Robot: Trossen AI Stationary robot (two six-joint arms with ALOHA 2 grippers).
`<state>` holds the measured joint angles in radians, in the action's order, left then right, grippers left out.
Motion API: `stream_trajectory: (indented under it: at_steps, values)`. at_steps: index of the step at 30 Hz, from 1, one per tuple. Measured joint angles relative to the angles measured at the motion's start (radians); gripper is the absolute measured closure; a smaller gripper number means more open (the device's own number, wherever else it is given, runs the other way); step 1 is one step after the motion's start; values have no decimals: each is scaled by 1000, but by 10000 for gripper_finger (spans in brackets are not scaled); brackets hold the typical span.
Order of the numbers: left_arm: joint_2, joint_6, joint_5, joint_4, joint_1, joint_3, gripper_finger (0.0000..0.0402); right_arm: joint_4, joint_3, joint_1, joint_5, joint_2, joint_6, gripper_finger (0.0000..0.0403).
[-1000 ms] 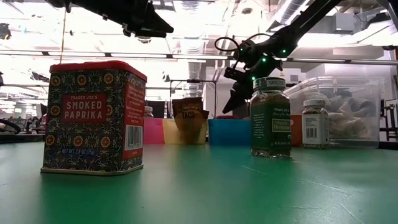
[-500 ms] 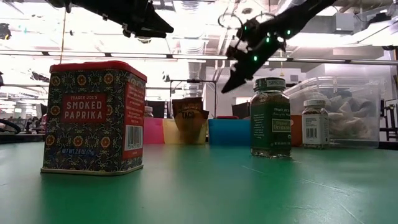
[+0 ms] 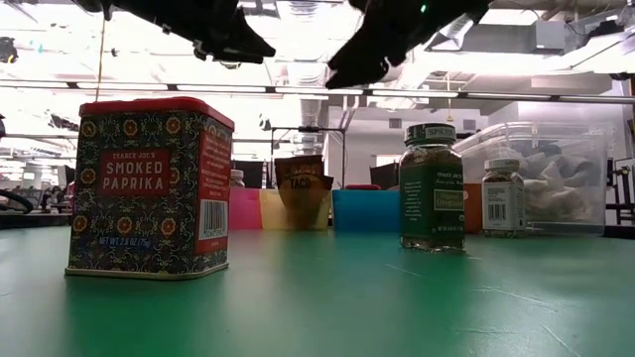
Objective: Sort spices by type
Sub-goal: Put the red seasoning can into the blue bin
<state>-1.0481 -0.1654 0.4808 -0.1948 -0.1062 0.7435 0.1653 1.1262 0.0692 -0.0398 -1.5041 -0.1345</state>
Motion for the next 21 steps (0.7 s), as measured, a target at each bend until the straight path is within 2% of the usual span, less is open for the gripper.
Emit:
stream_trajectory:
  at_steps: [5,12,21]
  values:
    - [1,-3,46,41,0,0,153,-127,-20,-203,162,-77,69,11]
    - [50,36,-1,126,58,0,158,-194,62,-339,185,-207,159,11]
    - [179,102,-3,126,244,-83,191,-192,216,-424,222,-390,211,11]
